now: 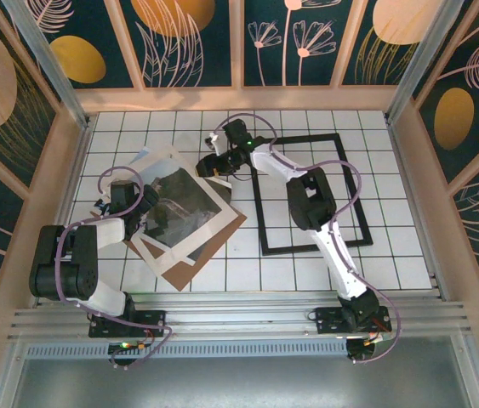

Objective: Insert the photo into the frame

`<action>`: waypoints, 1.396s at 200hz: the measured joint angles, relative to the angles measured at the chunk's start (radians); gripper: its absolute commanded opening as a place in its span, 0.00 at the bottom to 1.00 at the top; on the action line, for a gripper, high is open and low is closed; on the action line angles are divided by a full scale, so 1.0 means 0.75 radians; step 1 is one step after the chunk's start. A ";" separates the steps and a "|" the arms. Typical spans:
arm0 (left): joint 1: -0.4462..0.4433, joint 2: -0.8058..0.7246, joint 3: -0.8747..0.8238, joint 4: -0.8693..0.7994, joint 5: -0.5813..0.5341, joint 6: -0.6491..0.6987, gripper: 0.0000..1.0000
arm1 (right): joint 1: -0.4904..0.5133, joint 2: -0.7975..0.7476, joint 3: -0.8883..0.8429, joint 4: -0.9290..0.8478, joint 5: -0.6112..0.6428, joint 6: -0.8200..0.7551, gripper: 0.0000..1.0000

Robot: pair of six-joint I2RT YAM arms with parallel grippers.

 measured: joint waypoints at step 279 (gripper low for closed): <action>-0.002 -0.322 -0.013 -0.027 0.232 -0.077 0.97 | 0.006 -0.289 -0.370 0.054 0.135 0.048 0.00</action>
